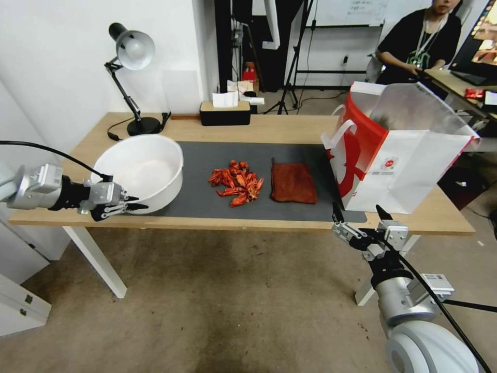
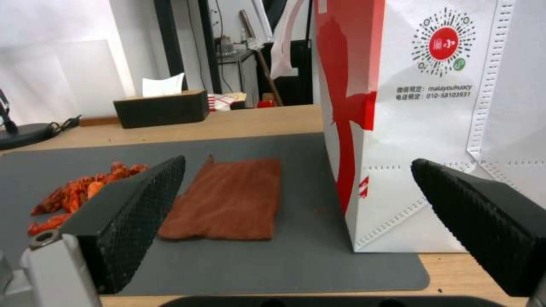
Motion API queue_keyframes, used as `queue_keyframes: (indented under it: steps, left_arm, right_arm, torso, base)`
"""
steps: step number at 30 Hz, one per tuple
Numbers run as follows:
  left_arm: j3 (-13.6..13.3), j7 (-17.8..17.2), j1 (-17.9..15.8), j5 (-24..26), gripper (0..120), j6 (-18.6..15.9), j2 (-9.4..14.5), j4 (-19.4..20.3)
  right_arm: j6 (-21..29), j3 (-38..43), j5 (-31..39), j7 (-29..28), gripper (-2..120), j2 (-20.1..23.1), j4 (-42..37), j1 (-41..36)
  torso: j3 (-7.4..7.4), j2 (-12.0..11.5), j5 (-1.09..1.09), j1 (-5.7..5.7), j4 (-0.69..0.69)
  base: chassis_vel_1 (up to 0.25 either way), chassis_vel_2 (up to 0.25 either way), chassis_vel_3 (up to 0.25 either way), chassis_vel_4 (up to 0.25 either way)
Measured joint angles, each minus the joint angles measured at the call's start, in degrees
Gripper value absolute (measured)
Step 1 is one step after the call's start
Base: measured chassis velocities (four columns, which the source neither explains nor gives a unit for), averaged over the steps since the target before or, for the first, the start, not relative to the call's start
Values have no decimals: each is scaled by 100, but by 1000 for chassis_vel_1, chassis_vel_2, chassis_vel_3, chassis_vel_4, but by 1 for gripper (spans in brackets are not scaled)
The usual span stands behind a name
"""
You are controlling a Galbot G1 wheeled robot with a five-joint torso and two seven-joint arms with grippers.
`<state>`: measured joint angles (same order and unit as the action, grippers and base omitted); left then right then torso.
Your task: Sweep shrimp from table into container with towel, then put container into takeout bag.
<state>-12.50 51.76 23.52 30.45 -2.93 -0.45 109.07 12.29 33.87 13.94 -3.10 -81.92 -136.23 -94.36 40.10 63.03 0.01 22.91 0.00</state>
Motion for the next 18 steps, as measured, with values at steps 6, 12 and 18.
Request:
queue_keyframes:
  steps: [6,12,18]
  left_arm:
    - [-60,26,102,-54,0,8,144,329]
    - [-821,41,-384,-82,0,-39,368,779]
    - [-1832,25,-1191,-138,0,13,737,1057]
  right_arm:
    - [-2,22,27,-9,100,47,0,-3]
    - [-10,31,29,-12,100,26,2,-11]
    - [-18,22,29,-13,100,37,61,37]
  torso:
    - [0,0,0,0,0]
    - [0,0,1,0,-2]
    - [0,-1,-1,1,1]
  base:
    - [0,0,0,0]
    - [0,0,0,0]
    - [0,0,0,0]
